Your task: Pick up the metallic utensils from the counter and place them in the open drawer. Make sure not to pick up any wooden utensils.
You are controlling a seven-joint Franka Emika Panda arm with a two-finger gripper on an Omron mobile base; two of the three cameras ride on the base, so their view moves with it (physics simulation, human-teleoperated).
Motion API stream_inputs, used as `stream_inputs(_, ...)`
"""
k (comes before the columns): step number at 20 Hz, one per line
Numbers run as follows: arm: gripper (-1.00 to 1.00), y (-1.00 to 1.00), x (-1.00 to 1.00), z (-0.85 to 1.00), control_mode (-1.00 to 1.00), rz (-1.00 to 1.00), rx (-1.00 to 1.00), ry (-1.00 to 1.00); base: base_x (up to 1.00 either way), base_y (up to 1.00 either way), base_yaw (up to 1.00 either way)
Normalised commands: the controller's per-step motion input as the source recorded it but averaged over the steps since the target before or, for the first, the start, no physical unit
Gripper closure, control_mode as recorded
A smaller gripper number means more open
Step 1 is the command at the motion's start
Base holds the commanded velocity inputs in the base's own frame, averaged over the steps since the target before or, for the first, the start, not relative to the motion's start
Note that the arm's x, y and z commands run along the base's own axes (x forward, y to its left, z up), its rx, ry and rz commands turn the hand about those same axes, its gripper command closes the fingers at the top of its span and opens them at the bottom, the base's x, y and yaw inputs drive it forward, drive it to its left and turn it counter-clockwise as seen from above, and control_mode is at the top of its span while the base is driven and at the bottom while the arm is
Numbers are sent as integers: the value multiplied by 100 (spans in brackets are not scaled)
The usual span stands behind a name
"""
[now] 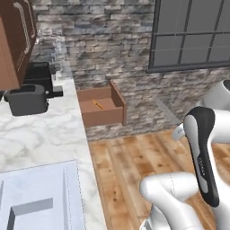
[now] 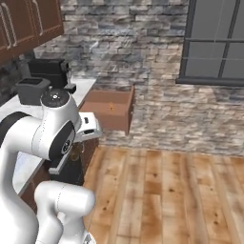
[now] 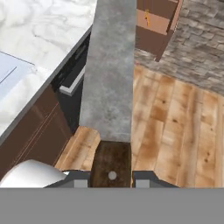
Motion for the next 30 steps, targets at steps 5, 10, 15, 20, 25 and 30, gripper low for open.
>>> stream_inputs(5,100,0,0,0,100,0,0,0,94,8,0)
stream_inputs(10,100,0,0,0,100,0,0,0,74,4,0)
stream_inputs(15,100,0,0,0,100,0,0,0,56,1,0)
stream_inputs(20,100,0,0,0,100,0,0,0,37,14,0)
stream_inputs(25,100,0,0,0,100,0,0,0,32,20,0)
stream_inputs(30,100,0,0,0,100,0,0,0,51,17,0)
